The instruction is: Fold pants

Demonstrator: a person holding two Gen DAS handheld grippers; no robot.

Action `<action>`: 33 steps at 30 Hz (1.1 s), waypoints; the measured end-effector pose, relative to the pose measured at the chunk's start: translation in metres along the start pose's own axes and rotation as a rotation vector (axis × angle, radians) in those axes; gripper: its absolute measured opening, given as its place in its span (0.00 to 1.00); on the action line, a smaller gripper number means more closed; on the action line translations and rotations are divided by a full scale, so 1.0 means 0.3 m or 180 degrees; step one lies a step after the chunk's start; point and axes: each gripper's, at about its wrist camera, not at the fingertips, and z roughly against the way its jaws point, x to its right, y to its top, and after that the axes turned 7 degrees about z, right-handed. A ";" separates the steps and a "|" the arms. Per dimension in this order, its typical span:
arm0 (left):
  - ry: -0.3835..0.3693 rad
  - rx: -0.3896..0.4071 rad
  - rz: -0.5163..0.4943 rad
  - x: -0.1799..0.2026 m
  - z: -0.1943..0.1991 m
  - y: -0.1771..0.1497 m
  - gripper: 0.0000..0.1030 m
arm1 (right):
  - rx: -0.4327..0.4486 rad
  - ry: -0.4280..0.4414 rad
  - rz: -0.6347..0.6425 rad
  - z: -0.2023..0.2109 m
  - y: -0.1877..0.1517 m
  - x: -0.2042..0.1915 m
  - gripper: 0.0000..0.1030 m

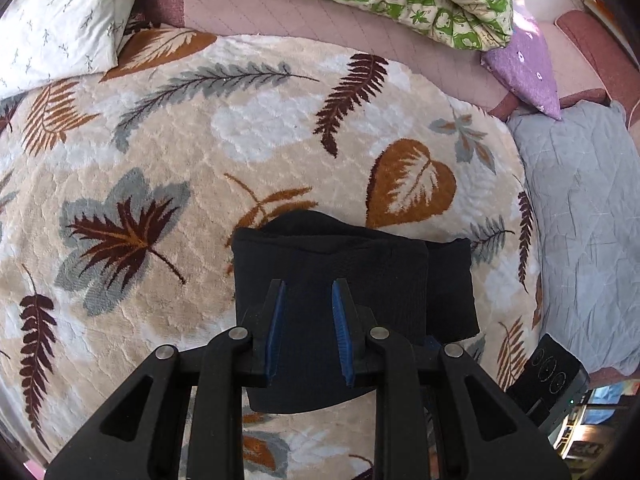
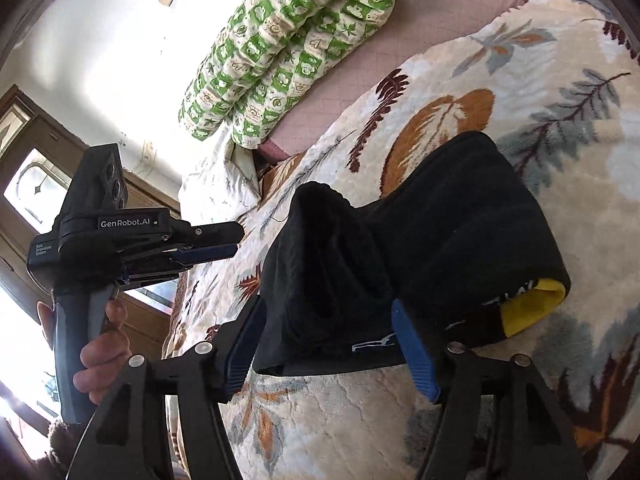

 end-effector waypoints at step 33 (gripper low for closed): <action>-0.0039 -0.0756 -0.1003 0.282 -0.109 -0.008 0.53 | -0.0130 -0.0177 0.0248 -0.103 -0.016 -0.037 0.39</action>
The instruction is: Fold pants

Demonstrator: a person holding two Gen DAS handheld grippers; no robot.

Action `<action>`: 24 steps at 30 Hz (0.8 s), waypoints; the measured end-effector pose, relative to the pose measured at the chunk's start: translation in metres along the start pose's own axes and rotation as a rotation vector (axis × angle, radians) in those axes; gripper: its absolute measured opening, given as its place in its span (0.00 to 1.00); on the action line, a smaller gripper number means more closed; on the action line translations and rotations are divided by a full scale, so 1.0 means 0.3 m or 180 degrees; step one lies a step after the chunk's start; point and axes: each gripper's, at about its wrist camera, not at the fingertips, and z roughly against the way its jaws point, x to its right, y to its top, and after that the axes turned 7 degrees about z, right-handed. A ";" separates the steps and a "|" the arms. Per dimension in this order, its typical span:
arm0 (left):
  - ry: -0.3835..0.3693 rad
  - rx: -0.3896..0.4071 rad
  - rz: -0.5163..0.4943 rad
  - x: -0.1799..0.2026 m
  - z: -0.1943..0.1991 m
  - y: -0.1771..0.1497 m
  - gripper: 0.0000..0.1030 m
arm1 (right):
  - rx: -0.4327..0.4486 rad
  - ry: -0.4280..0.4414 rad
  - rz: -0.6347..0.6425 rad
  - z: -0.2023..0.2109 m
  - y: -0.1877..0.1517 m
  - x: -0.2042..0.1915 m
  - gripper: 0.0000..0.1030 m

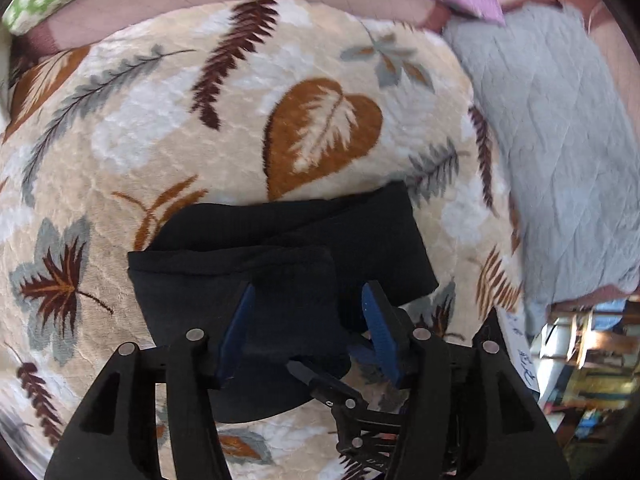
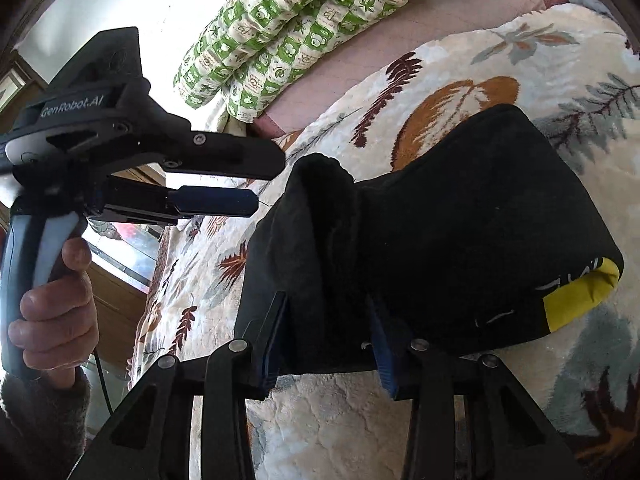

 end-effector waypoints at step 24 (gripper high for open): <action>0.0257 0.0464 0.0346 0.141 0.088 -0.005 0.23 | 0.0395 0.0278 0.0079 0.150 0.045 -0.050 0.33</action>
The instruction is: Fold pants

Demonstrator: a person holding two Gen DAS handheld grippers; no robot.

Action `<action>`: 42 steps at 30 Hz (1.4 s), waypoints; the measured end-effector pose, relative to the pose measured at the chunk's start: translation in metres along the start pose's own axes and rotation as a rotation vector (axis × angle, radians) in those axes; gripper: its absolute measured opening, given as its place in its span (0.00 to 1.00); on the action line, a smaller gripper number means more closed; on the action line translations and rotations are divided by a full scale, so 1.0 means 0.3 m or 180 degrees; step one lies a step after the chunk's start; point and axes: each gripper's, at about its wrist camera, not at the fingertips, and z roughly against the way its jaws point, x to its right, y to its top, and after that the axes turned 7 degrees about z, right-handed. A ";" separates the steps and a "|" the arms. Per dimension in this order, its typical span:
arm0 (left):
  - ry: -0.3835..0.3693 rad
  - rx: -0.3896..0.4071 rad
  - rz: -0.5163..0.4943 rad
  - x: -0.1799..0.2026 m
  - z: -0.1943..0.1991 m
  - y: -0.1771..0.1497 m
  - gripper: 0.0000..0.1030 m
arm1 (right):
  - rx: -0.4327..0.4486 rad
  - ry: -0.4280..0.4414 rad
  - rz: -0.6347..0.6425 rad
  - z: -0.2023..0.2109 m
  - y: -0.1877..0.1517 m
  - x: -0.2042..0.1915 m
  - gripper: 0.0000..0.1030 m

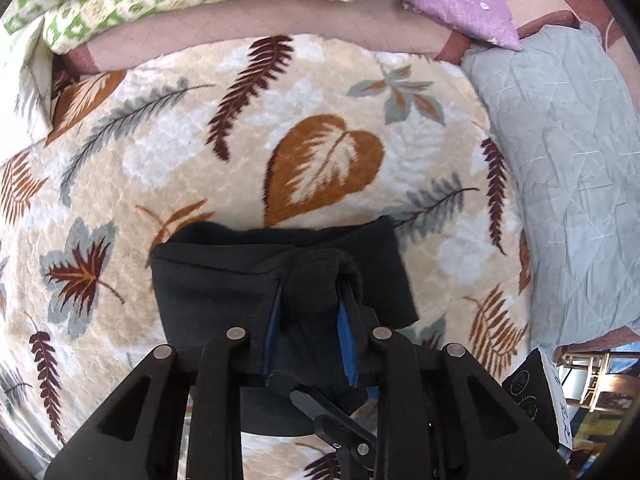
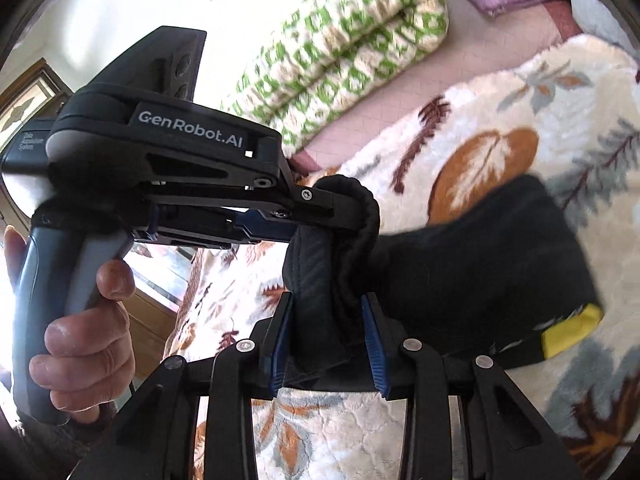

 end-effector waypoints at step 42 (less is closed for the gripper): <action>-0.0811 -0.0093 0.1389 -0.454 -0.186 -0.225 0.64 | -0.0409 -0.0741 -0.0090 0.075 0.144 0.192 0.55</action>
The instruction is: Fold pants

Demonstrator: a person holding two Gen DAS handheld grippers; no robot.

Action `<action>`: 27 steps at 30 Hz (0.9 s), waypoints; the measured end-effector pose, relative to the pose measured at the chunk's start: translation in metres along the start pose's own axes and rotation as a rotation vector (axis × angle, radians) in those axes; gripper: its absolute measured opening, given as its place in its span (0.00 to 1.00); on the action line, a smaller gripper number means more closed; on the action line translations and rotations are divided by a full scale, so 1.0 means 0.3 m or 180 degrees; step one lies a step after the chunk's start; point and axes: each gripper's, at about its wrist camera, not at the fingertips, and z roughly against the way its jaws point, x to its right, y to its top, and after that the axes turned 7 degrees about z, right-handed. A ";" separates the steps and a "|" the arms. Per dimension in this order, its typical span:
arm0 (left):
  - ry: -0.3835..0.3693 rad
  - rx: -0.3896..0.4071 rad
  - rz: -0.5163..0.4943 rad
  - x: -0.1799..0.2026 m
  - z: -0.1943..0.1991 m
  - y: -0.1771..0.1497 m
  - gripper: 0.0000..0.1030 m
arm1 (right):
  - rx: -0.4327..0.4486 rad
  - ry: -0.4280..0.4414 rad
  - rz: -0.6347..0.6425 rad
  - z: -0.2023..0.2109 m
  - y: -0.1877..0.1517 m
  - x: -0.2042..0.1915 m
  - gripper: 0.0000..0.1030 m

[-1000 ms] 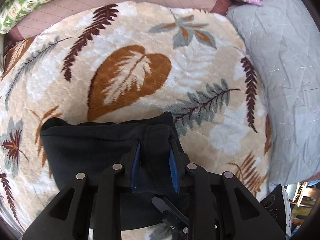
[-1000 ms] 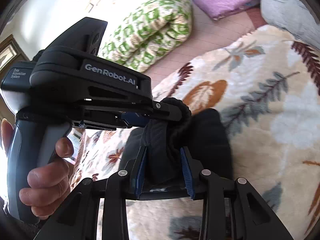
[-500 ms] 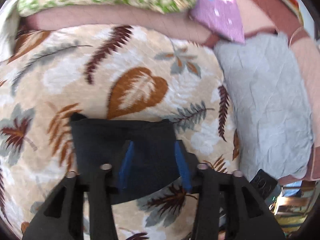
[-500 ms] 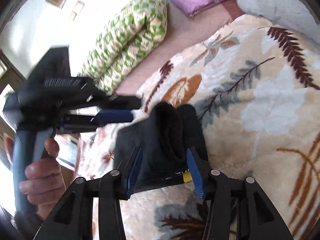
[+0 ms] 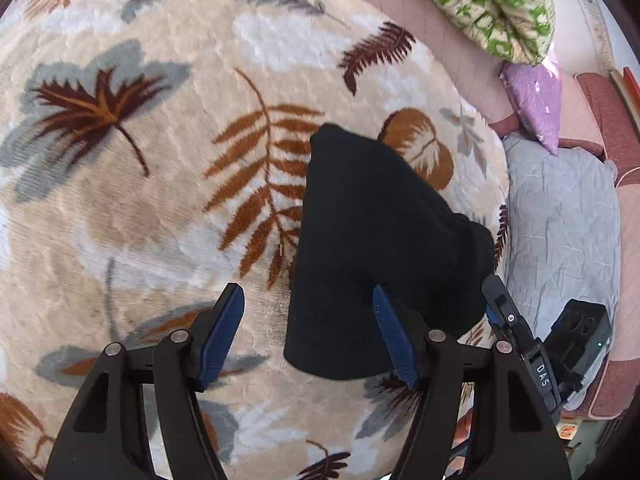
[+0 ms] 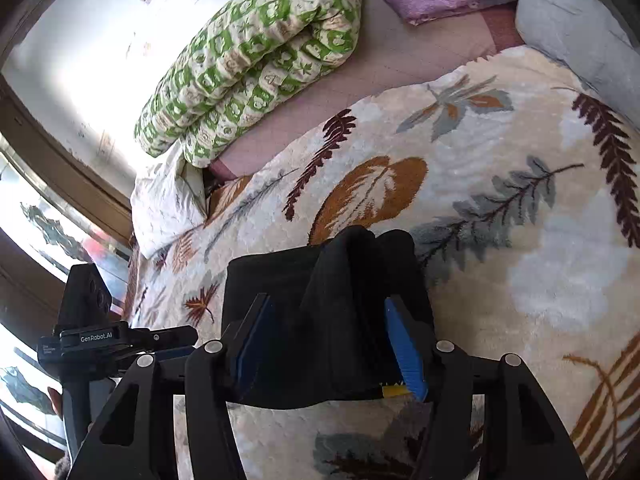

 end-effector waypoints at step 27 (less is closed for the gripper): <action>0.0220 0.0221 -0.0403 0.103 -0.027 -0.144 0.60 | 0.0321 0.0279 0.0430 0.115 -0.042 -0.046 0.50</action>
